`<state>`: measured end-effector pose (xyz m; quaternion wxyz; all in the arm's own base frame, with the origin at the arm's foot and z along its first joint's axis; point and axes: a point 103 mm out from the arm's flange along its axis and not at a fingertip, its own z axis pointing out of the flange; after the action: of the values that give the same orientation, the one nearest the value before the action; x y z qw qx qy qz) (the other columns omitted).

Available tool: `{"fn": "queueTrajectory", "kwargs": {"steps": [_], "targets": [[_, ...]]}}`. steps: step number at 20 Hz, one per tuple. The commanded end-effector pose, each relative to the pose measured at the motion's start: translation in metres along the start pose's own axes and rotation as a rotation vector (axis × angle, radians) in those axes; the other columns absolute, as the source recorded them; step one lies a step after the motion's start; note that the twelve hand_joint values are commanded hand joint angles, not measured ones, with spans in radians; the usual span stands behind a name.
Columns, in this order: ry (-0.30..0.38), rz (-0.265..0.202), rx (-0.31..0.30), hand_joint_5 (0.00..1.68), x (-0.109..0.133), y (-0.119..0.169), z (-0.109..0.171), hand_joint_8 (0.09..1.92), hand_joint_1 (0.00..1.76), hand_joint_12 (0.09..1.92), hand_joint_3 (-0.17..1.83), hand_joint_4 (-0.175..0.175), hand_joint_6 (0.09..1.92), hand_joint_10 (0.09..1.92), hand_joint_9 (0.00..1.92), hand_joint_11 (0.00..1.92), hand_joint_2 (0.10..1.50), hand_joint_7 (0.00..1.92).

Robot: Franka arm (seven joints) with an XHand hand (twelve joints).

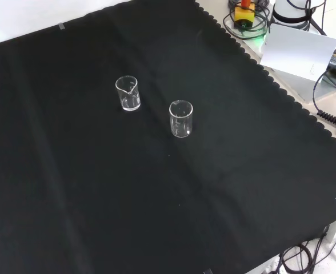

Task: Pick up the beaker on the right.

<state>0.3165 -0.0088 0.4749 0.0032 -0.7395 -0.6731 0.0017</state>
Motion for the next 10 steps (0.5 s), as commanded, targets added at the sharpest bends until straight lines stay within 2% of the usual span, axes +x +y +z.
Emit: {"fn": "queueTrajectory", "kwargs": {"steps": [1,6,10], "targets": [[0.011,0.066,0.076,0.31,-0.021,0.017,0.049,0.45,0.09,1.26,0.28,-0.031,0.09,0.09,0.37,0.0,1.28,0.0],[0.055,0.08,0.102,0.32,-0.034,0.039,0.078,0.45,0.1,1.27,0.27,-0.032,0.09,0.09,0.37,0.0,1.28,0.0],[0.097,0.057,0.099,0.31,-0.046,0.065,0.104,0.45,0.14,1.27,0.25,-0.033,0.09,0.09,0.38,0.0,1.27,0.0]]}}
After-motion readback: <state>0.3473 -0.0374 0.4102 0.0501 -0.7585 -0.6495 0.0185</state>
